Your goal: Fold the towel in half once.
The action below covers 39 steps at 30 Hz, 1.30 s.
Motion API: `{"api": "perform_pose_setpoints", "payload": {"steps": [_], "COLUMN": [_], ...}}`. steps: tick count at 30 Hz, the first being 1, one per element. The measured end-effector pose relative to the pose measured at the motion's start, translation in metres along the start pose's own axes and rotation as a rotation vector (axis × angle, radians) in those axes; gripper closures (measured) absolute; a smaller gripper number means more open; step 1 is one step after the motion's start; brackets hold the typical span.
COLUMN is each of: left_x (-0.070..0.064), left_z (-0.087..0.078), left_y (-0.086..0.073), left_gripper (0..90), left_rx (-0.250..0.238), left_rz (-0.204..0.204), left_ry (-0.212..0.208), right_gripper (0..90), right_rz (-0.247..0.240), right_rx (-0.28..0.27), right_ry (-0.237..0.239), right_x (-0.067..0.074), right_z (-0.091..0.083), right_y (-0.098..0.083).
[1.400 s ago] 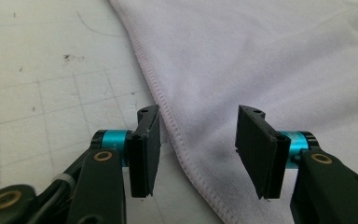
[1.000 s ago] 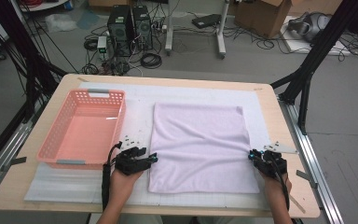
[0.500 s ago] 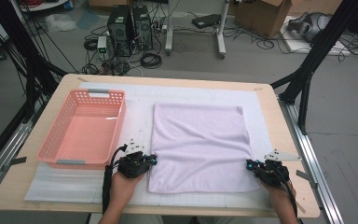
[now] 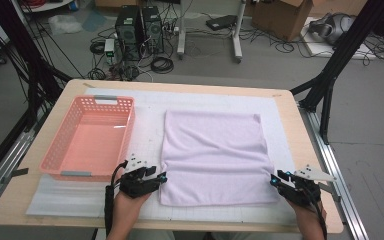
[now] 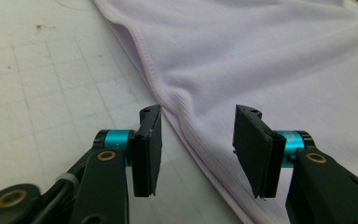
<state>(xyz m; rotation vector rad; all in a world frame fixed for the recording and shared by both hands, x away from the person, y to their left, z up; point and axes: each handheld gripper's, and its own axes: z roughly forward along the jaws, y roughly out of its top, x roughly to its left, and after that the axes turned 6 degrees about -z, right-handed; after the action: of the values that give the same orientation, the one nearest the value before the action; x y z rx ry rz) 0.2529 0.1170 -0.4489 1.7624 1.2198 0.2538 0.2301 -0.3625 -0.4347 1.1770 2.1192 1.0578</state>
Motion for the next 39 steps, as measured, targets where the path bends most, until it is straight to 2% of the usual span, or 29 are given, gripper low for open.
{"api": "perform_pose_setpoints", "payload": {"steps": [4, 7, 12, 13, 15, 16, 17, 18, 19, 20, 22, 23, 29, 31, 33, 34, 36, 39], "left_x": [-0.005, -0.009, -0.019, -0.022, -0.029, -0.032, -0.033, -0.032, -0.032, -0.032, -0.03, -0.028, -0.025, -0.025, -0.026, -0.027, -0.029, -0.03], "left_z": [-0.006, -0.012, -0.017, -0.016, -0.015, -0.016, -0.016, -0.017, -0.018, -0.021, -0.026, -0.03, -0.05, -0.058, -0.062, -0.062, -0.059, -0.052], "left_y": [-0.008, -0.015, -0.024, -0.026, -0.03, -0.032, -0.033, -0.033, -0.034, -0.034, -0.034, -0.035, -0.043, -0.044, -0.047, -0.049, -0.047, -0.033], "left_gripper": [53.3, 58.0, 53.2, 52.4, 50.3, 53.8, 65.6, 76.6, 84.6, 85.1, 85.9, 85.9, 85.8, 85.3, 84.1, 81.3, 65.0, 55.2], "left_rx": [0.012, 0.021, 0.058, 0.071, 0.049, 0.043, 0.039, 0.045, 0.049, 0.055, 0.048, 0.045, 0.054, 0.051, 0.064, 0.069, 0.064, 0.01], "left_rz": [0.006, 0.01, -0.003, 0.001, 0.026, 0.048, 0.065, 0.043, 0.029, 0.029, 0.002, -0.011, -0.028, -0.042, -0.031, -0.015, 0.002, 0.028], "left_ry": [-0.032, -0.056, -0.088, -0.087, -0.049, -0.013, 0.015, -0.007, -0.014, -0.011, -0.031, -0.043, -0.112, -0.142, -0.16, -0.155, -0.14, -0.149], "right_gripper": [63.7, 63.4, 61.7, 61.6, 61.8, 63.7, 69.3, 79.1, 82.2, 83.9, 85.0, 85.1, 85.3, 85.1, 84.6, 83.0, 74.2, 64.1], "right_rz": [-0.02, -0.017, -0.005, -0.004, -0.015, -0.018, -0.012, -0.01, -0.009, -0.025, -0.033, -0.034, -0.019, -0.006, 0.007, -0.001, 0.003, 0.015], "right_rx": [0.027, 0.034, 0.042, 0.045, 0.077, 0.067, 0.07, 0.071, 0.074, 0.077, 0.088, 0.084, 0.055, 0.057, 0.082, 0.096, 0.113, 0.086], "right_ry": [0.029, 0.039, 0.065, 0.071, 0.084, 0.069, 0.073, 0.092, 0.109, 0.096, 0.104, 0.114, 0.177, 0.201, 0.229, 0.229, 0.229, 0.205], "right_x": [0.006, 0.01, 0.014, 0.015, 0.019, 0.021, 0.022, 0.022, 0.024, 0.026, 0.029, 0.029, 0.035, 0.038, 0.04, 0.042, 0.043, 0.037], "right_z": [-0.005, -0.009, -0.015, -0.015, -0.013, -0.013, -0.014, -0.014, -0.015, -0.015, -0.018, -0.021, -0.045, -0.054, -0.061, -0.064, -0.063, -0.059], "right_y": [-0.01, -0.014, -0.022, -0.023, -0.028, -0.029, -0.029, -0.029, -0.029, -0.028, -0.027, -0.027, -0.031, -0.031, -0.031, -0.031, -0.03, -0.025]}}
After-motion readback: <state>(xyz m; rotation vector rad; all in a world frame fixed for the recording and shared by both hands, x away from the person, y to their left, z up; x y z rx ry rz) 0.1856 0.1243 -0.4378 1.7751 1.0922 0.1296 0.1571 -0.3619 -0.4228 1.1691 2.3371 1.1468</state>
